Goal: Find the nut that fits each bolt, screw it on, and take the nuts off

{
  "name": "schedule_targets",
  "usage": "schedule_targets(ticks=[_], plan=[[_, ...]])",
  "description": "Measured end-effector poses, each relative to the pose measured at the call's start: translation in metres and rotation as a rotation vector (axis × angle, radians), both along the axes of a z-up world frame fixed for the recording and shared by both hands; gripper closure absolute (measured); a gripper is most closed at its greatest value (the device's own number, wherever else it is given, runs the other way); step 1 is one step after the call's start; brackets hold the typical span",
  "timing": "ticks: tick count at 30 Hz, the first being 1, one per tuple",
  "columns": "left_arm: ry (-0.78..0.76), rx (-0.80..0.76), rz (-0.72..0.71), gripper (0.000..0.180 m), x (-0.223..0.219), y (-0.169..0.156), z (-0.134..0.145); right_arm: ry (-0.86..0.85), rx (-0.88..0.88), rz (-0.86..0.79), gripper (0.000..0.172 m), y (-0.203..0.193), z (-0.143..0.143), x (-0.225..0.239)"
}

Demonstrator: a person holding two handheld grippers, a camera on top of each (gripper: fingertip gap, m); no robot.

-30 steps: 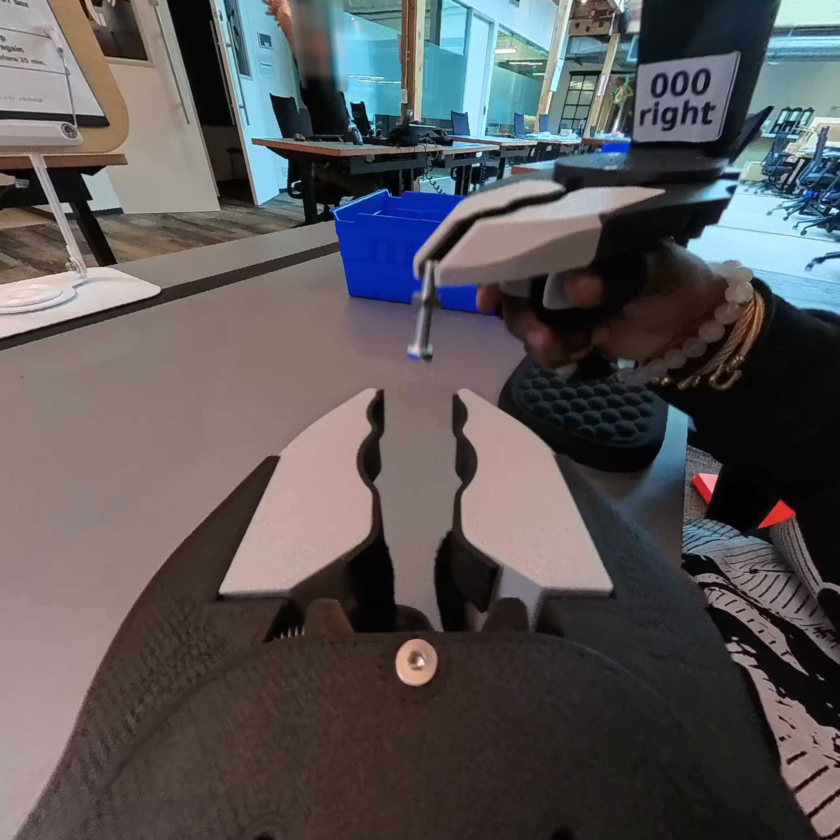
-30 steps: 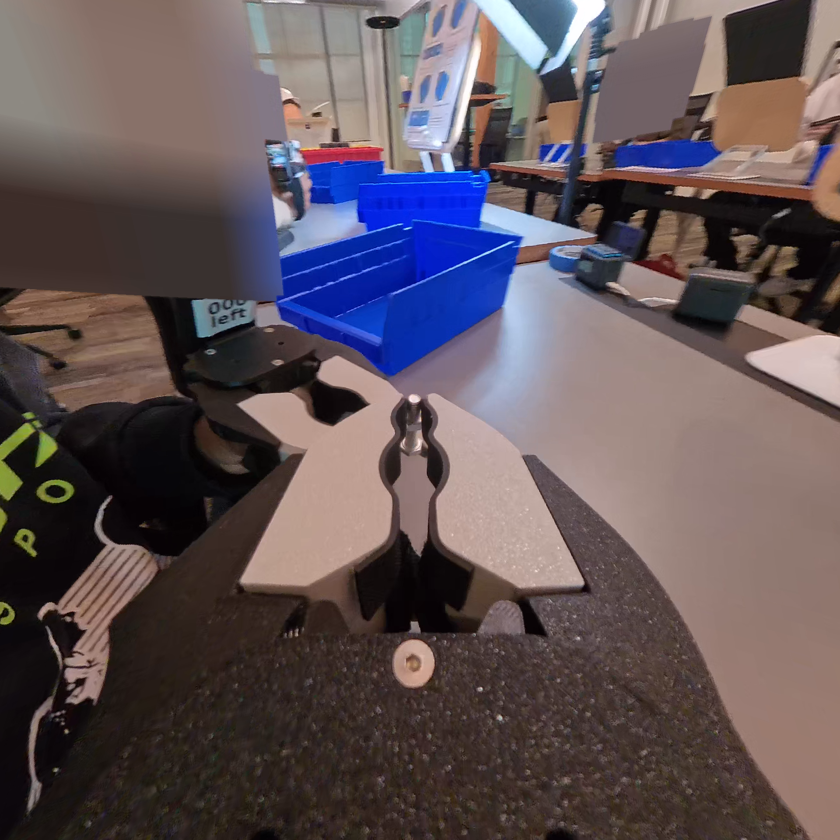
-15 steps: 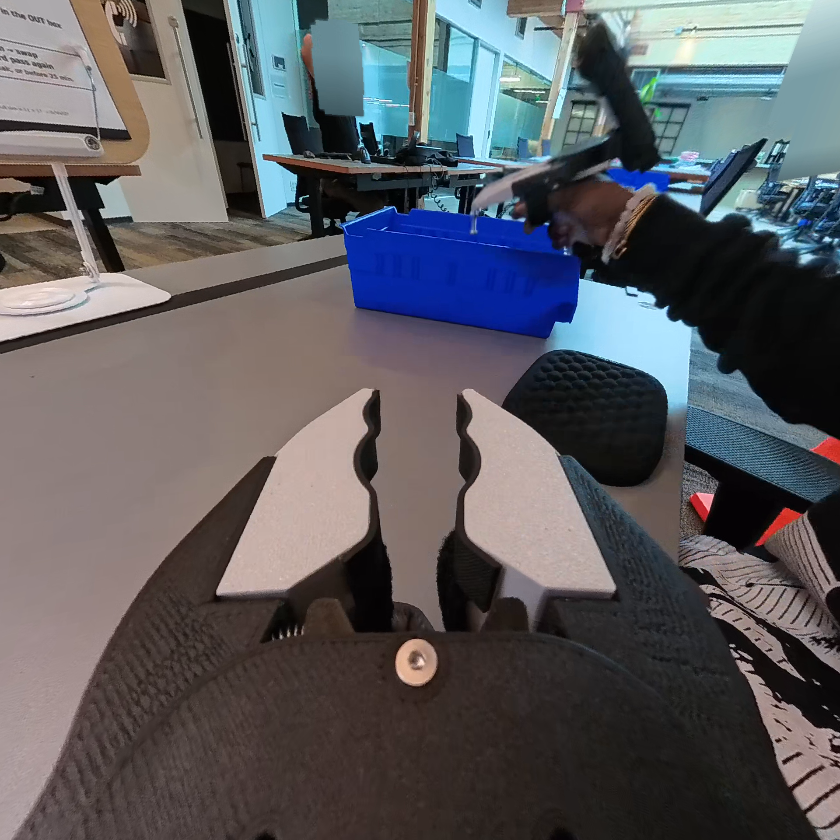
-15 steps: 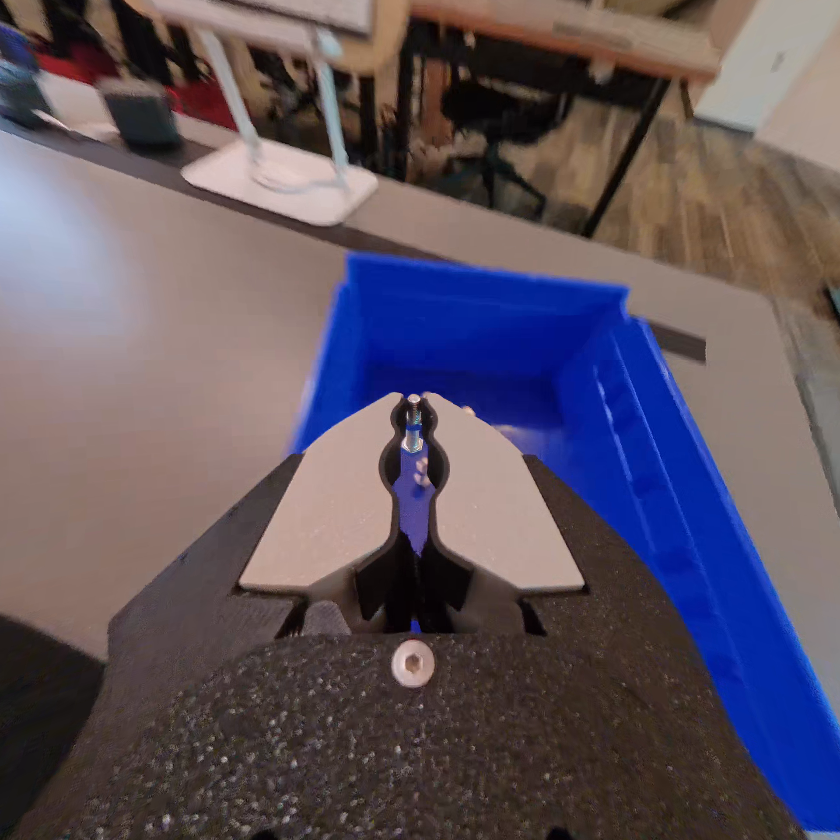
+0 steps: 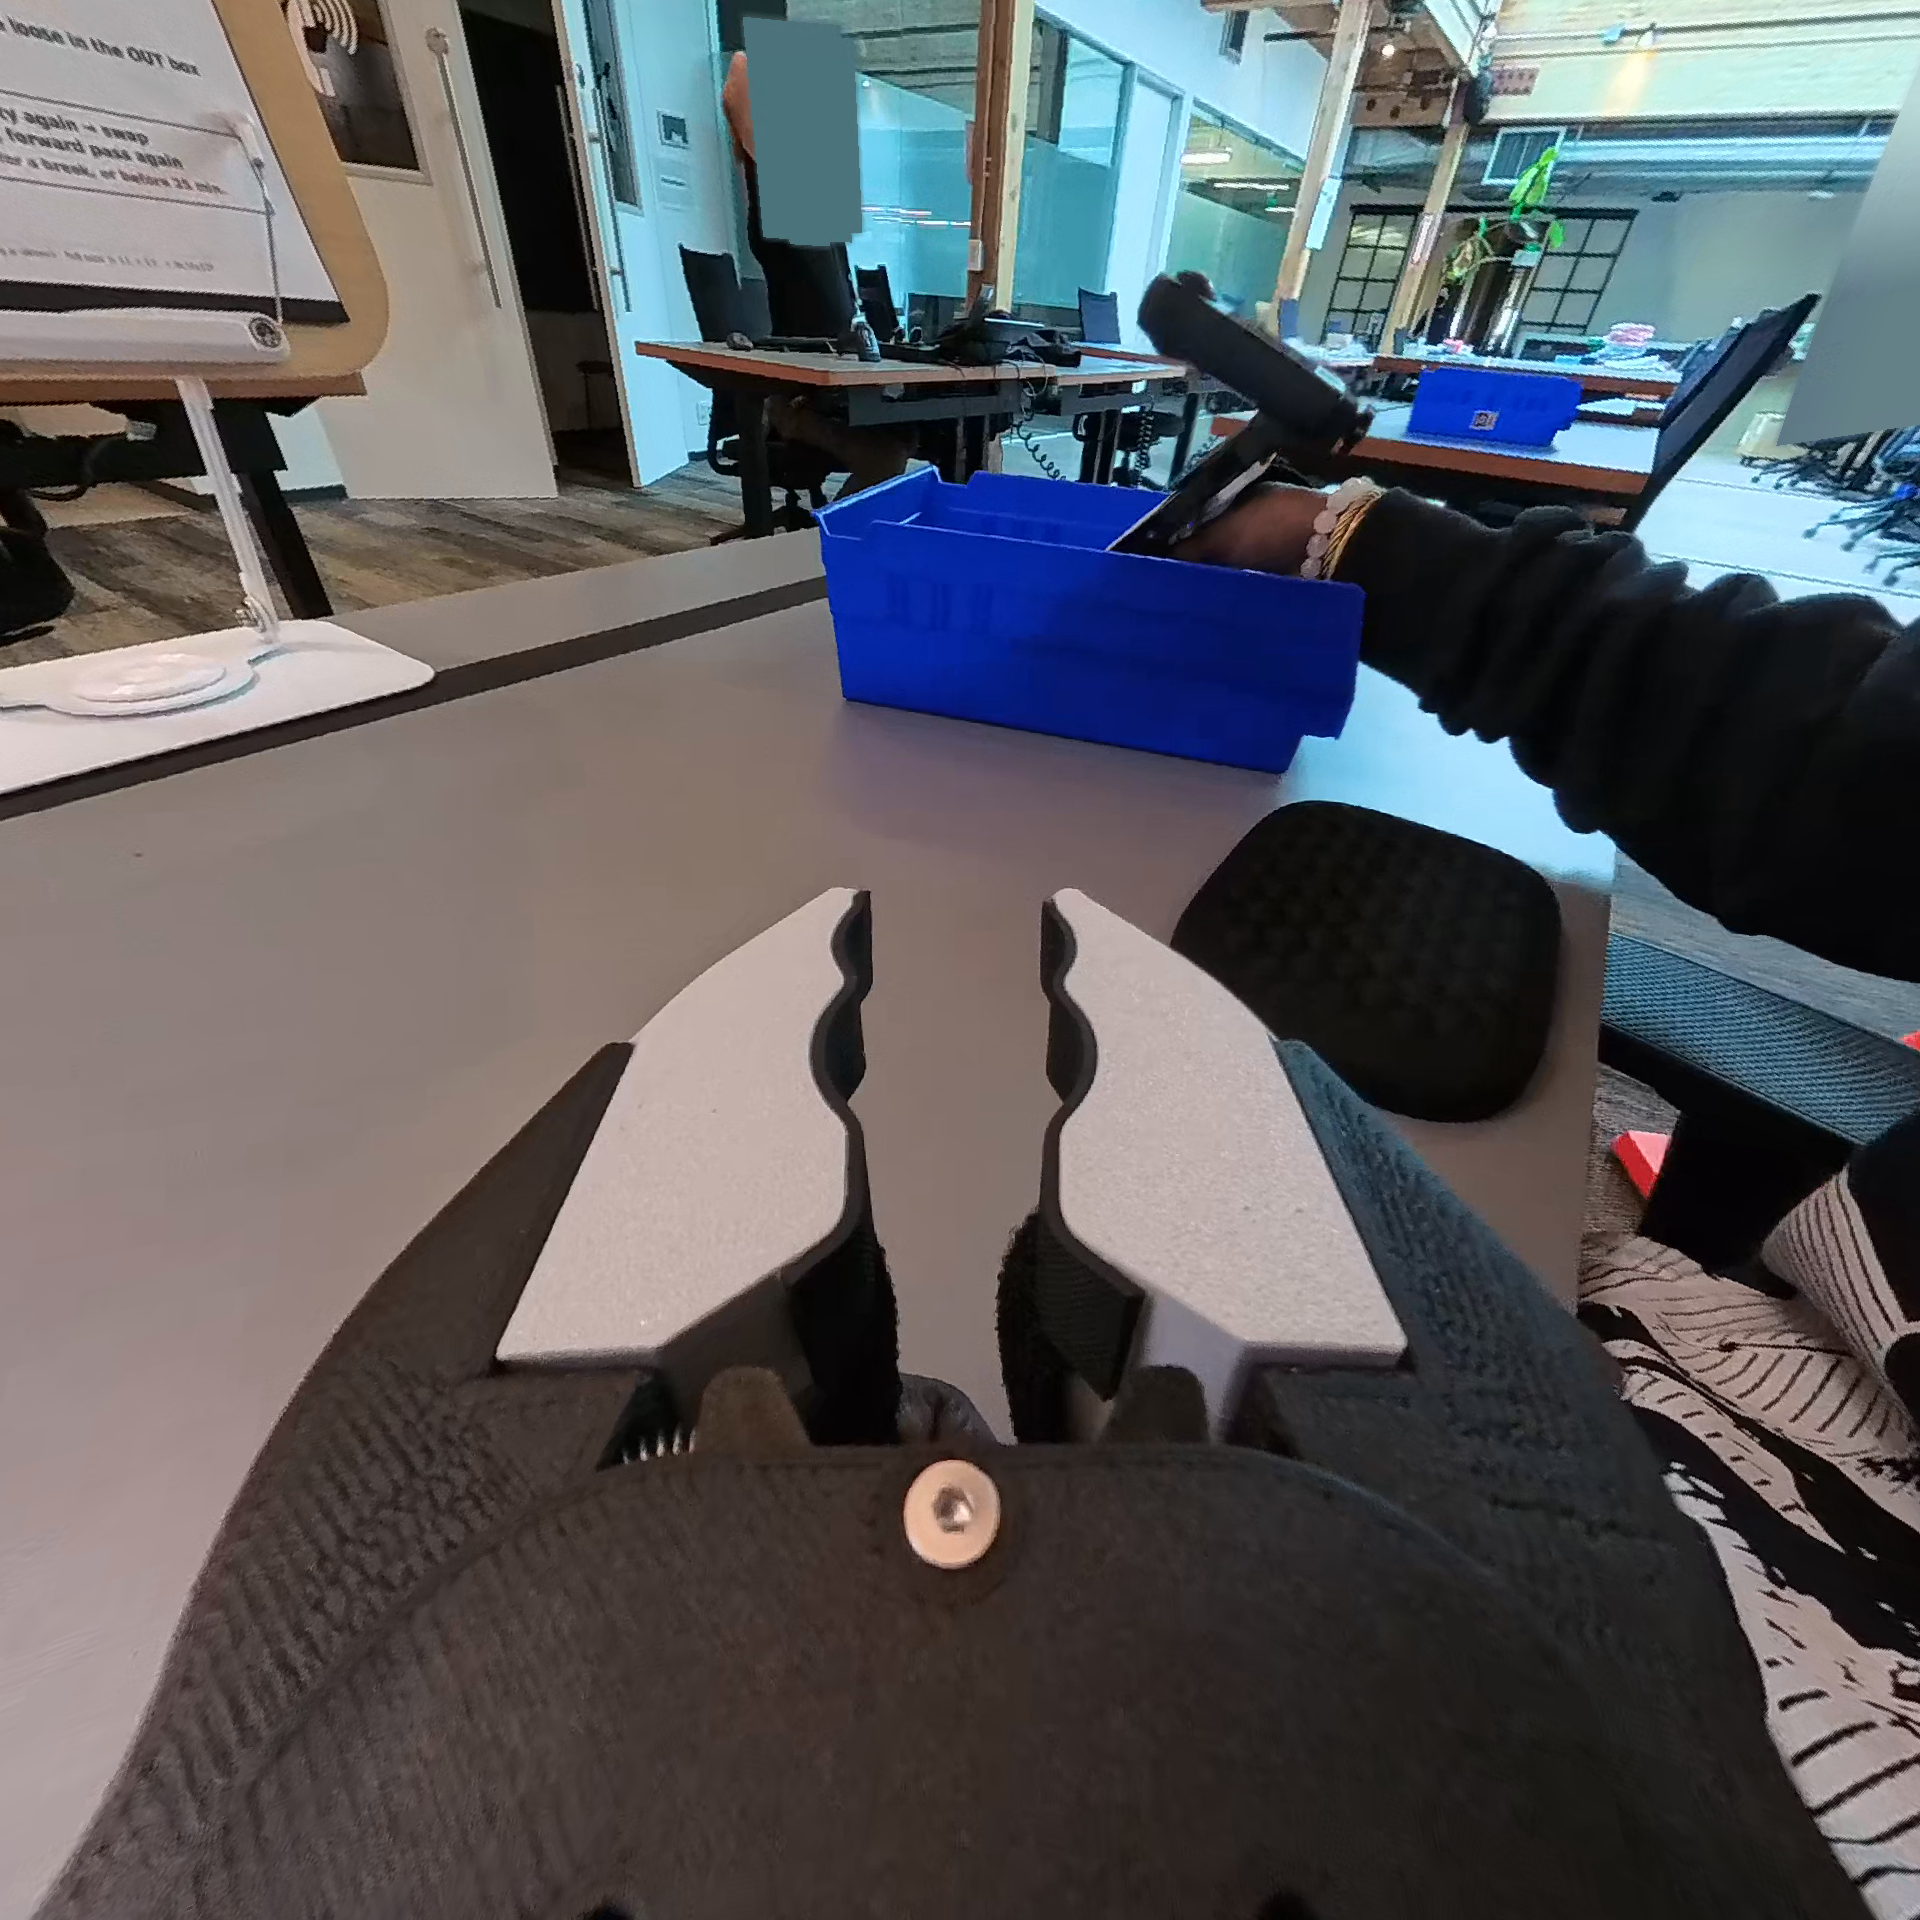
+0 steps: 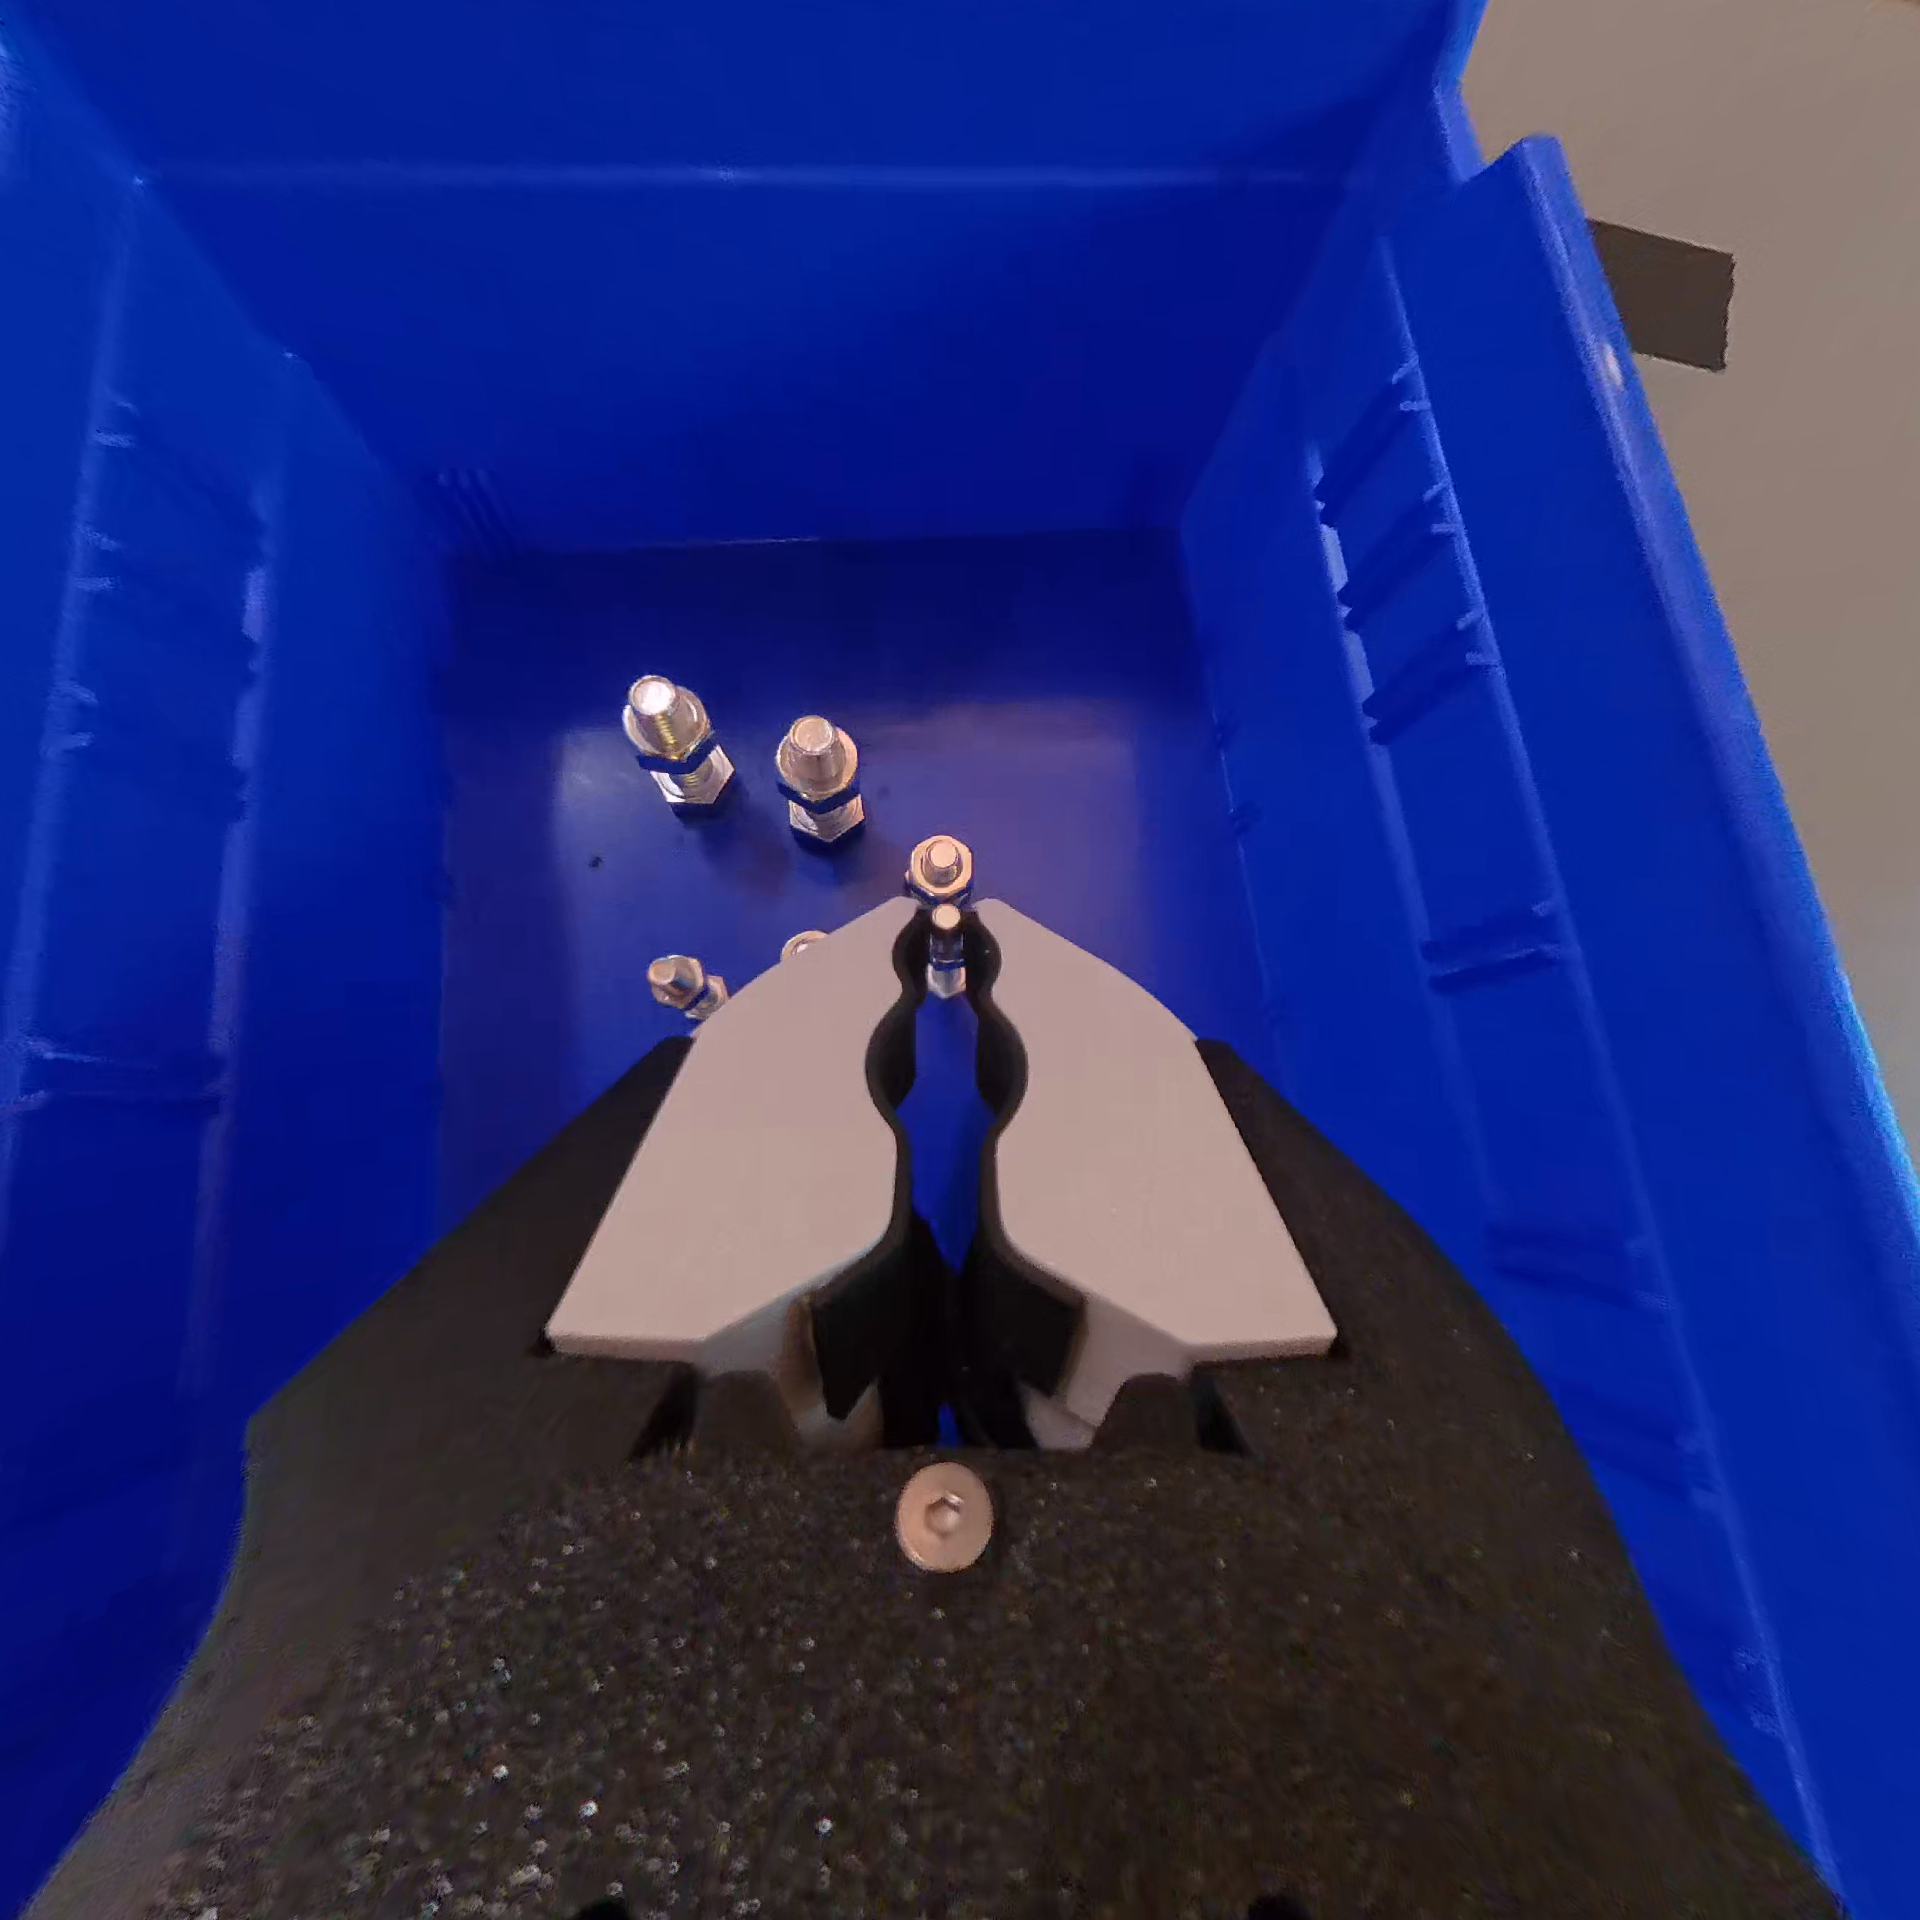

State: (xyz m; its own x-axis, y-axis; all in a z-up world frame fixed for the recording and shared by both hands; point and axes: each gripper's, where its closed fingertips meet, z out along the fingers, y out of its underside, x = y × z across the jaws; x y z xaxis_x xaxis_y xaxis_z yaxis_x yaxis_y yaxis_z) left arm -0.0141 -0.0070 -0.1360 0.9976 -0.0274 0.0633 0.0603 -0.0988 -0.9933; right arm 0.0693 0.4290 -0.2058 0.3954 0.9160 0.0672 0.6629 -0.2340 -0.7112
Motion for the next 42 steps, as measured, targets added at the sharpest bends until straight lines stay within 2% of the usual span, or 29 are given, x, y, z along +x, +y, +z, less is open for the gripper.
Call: schedule_targets(ticks=[8, 12, 16, 19, 22, 25, 28, 31, 36, 39, 40, 42], plan=[[0.041, 0.011, 0.057, 0.149, -0.014, -0.011, 0.011, -0.025, -0.007, -0.012, 0.165, 0.003, -0.009, 0.003], [0.084, 0.011, 0.14, 0.149, -0.034, -0.023, 0.02, -0.011, -0.018, -0.019, 0.152, -0.001, -0.002, 0.009], [0.142, 0.003, 0.337, 0.143, -0.076, -0.051, 0.034, 0.131, -0.043, -0.049, 0.144, -0.014, 0.03, 0.022], [0.165, -0.014, 0.559, 0.128, -0.119, -0.084, 0.042, 0.356, -0.045, -0.02, 0.122, -0.037, 0.07, 0.037], [0.143, -0.129, 0.688, 0.113, -0.153, -0.106, 0.026, 0.514, -0.045, 0.05, 0.101, -0.072, 0.095, 0.06], [0.093, -0.27, 0.717, 0.105, -0.171, -0.112, 0.0, 0.487, -0.038, 0.139, 0.088, -0.11, 0.083, 0.08], [0.119, -0.316, 0.752, 0.105, -0.183, -0.113, -0.008, 0.33, 0.011, 0.18, 0.084, -0.131, 0.05, 0.093], [0.149, -0.359, 0.76, 0.106, -0.187, -0.109, -0.01, 0.184, 0.069, 0.23, 0.09, -0.143, 0.024, 0.094], [0.183, -0.406, 0.815, 0.112, -0.203, -0.113, -0.015, 0.076, 0.201, 0.19, 0.117, -0.13, 0.012, 0.085], [0.164, -0.461, 0.81, 0.12, -0.212, -0.114, -0.029, 0.035, 0.203, 0.236, 0.152, -0.136, 0.005, 0.076], [0.188, -0.482, 0.826, 0.132, -0.217, -0.117, -0.031, 0.028, 0.211, 0.246, 0.161, -0.139, 0.005, 0.072], [0.202, -0.489, 0.823, 0.134, -0.218, -0.117, -0.031, 0.006, 0.246, 0.242, 0.165, -0.14, 0.005, 0.068]])
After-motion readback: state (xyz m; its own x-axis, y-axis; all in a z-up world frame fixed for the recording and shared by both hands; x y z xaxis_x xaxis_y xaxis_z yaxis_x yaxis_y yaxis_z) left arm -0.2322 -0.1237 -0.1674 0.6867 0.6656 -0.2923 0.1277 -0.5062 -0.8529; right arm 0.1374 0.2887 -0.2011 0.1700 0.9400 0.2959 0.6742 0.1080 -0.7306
